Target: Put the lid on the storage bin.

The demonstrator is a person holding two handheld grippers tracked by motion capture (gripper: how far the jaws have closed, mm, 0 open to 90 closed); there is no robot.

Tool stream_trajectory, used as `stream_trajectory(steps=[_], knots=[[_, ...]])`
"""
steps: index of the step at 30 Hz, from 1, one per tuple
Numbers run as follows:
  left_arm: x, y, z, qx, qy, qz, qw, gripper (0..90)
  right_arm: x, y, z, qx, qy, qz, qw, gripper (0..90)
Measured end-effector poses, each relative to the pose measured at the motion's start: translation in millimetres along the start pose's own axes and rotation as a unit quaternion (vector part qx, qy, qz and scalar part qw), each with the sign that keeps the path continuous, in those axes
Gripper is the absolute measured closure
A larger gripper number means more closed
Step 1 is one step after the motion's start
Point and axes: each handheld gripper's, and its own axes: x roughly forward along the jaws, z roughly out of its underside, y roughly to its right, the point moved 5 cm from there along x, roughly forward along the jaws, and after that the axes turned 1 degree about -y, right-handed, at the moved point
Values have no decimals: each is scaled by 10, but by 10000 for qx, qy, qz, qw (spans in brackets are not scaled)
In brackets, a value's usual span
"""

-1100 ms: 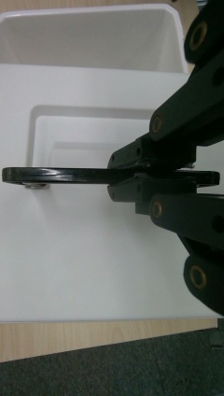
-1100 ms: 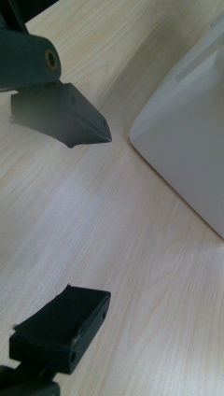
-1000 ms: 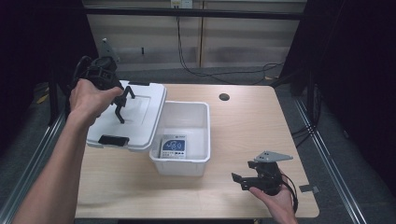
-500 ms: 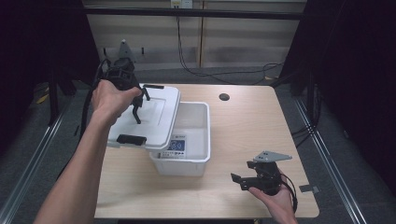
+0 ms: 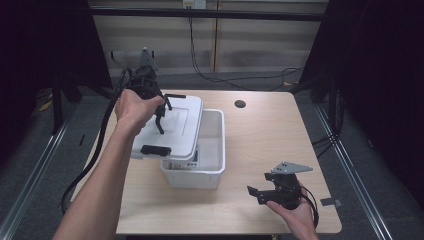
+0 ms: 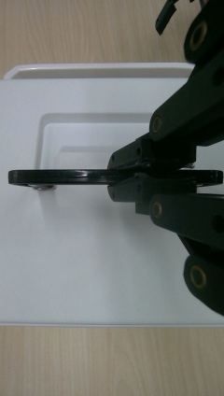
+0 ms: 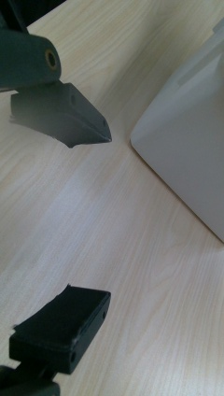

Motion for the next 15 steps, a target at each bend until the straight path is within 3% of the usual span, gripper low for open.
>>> stream_trajectory(steps=[8,9,15], knots=[[81,106,-15,-95,80,-38,9999,851,-9,-2,3,-21,10,5,10000,191],[89,145,-21,-178,164,5,9997,851,-8,-1,2,-19,5,4,10000,191],[101,240,-16,-224,205,84,9995,851,-12,-1,3,-25,-5,8,10000,191]])
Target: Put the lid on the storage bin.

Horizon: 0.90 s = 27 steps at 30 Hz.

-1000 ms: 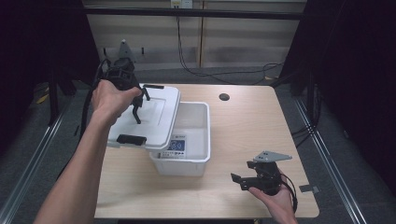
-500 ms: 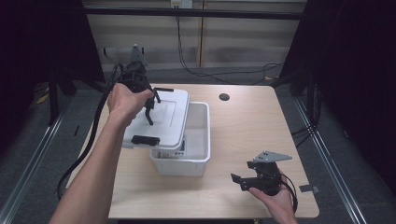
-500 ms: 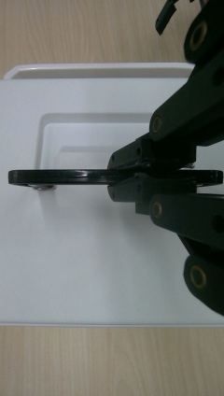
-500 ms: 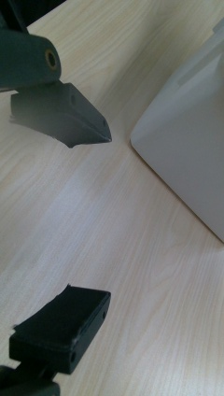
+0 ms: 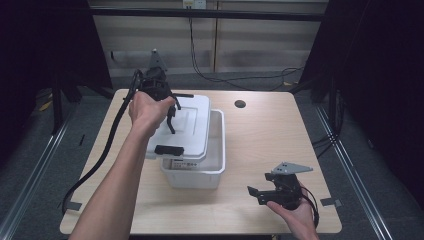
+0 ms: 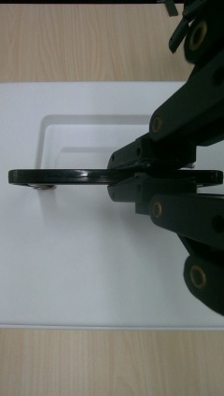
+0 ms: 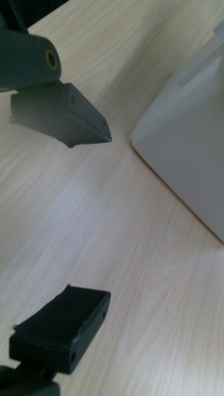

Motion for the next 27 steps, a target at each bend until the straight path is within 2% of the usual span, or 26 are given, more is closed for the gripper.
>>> stream_trajectory(steps=[2,4,6,7,8,11,13,18,23,27], knots=[[35,48,15,-195,33,67,9998,850,2,3,1,6,-8,-5,10000,191],[50,57,23,-149,-3,87,9999,851,1,2,1,7,-8,-10,10000,191],[76,64,28,-237,51,71,9997,851,-4,-6,3,-11,4,-16,10000,191],[88,68,39,-212,-20,32,9998,851,-6,-8,4,-18,0,-18,10000,191],[96,74,42,-232,20,10,9997,850,-6,-8,6,-27,-4,-22,10000,191],[108,104,47,-222,17,85,9997,850,-4,-5,4,-12,-6,-19,10000,191],[121,133,55,-126,-17,164,9998,850,-3,-6,4,-22,-12,-16,10000,191],[160,181,79,-156,10,197,9997,851,-4,-5,4,-12,-16,-8,10000,191],[192,238,90,-98,38,106,9999,850,-4,-5,7,-13,-25,-9,10000,191],[233,273,112,-61,-22,213,9998,850,-4,-9,9,-13,-34,-26,10000,191]])
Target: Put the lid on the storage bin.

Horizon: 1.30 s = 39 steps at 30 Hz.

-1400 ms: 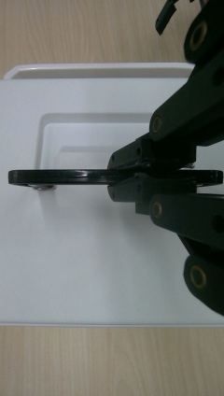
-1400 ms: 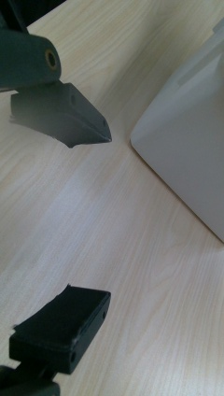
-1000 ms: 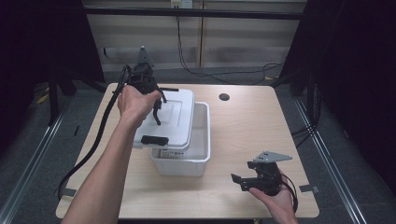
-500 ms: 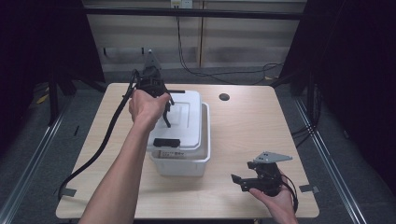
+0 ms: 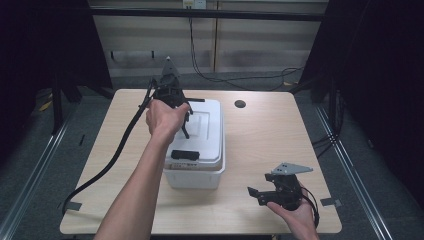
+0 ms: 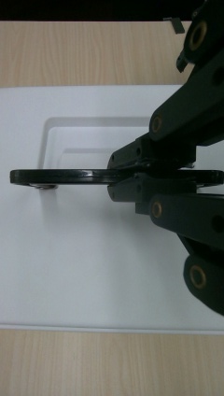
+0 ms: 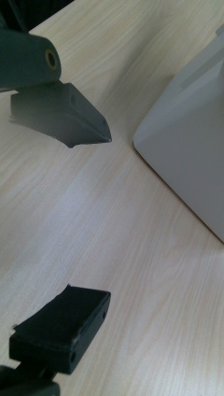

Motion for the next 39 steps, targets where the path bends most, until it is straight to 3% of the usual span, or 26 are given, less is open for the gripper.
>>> stream_trajectory(steps=[8,19,29,35,39], knots=[[94,36,28,77,-85,8,9999,850,-2,0,1,-4,-2,2,10000,191],[198,74,82,-36,-76,-72,9999,850,0,-4,1,-3,-10,-8,10000,192],[197,65,106,-56,-61,-35,10000,850,3,-8,3,0,-16,-16,10000,191],[151,50,105,-142,91,52,9998,850,6,-1,2,16,-30,-16,10000,191],[157,21,113,-137,78,-2,9999,850,3,-5,3,17,-28,-20,10000,191]])
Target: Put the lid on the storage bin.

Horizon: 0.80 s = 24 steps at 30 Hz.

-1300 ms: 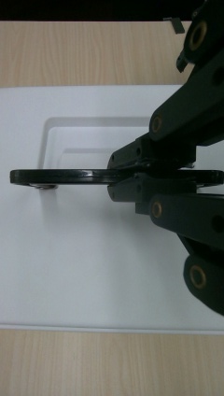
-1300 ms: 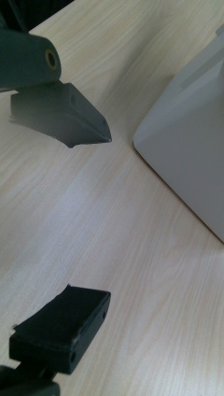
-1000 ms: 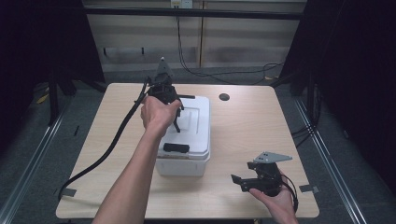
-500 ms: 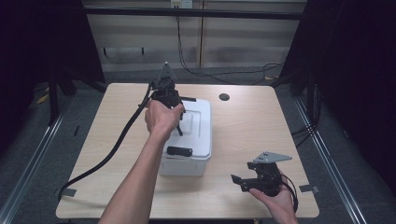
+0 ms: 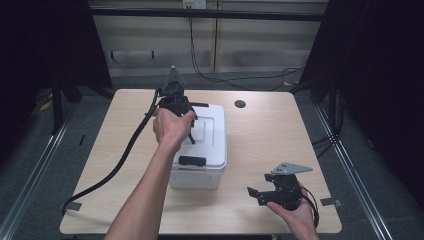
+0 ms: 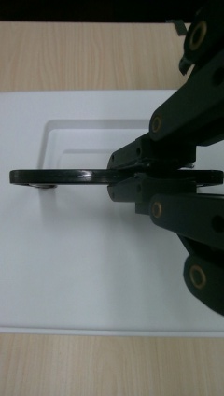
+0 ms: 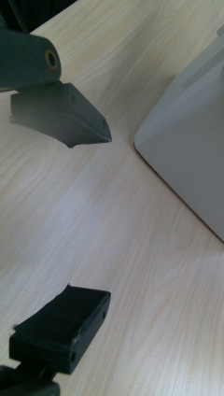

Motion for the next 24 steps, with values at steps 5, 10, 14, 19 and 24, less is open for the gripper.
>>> stream_trajectory(steps=[5,10,14,19,24], knots=[[24,-29,14,-106,17,29,9999,849,0,2,1,-1,3,-9,10000,191],[72,-54,38,-62,-82,59,9999,849,7,6,-1,-3,-2,-2,10000,191],[103,-40,47,-36,-95,-12,9999,847,5,1,1,-2,-3,0,10000,191],[106,-56,36,38,-138,-21,9999,840,1,2,2,3,2,-10,10000,191],[153,-46,28,150,-216,-41,9996,812,-2,2,1,5,5,-9,10000,191]])
